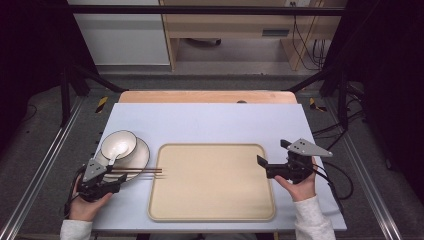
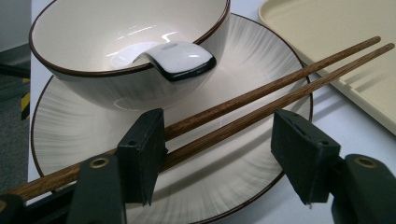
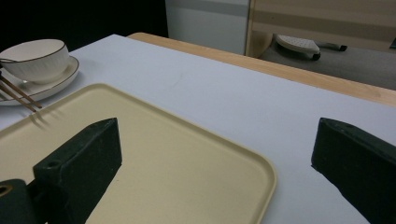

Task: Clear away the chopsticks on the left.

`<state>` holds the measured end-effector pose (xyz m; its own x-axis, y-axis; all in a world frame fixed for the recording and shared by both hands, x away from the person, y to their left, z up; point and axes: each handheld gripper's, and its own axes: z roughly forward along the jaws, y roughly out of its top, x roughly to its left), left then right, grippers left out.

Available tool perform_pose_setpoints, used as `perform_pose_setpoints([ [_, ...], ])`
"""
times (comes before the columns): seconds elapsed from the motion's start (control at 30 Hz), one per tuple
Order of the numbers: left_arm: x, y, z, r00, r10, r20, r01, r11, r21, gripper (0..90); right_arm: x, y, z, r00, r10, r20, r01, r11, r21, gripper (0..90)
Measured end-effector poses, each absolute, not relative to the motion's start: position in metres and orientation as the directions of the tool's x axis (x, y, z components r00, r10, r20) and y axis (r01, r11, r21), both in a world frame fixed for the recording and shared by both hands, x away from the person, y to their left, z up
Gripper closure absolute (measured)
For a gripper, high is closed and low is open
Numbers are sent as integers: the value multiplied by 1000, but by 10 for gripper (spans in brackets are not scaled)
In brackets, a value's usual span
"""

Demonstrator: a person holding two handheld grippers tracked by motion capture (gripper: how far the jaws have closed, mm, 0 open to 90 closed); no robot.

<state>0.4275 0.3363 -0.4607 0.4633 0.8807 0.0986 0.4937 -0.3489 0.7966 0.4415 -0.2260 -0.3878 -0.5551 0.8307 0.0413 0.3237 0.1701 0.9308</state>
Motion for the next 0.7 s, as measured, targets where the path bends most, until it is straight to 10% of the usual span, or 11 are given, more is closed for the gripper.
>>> perform_pose_setpoints([
  [0.7,427,326,-453,517,834,193,504,-479,719,582,441,-227,-387,-557,829,41,319,169,933,21],
])
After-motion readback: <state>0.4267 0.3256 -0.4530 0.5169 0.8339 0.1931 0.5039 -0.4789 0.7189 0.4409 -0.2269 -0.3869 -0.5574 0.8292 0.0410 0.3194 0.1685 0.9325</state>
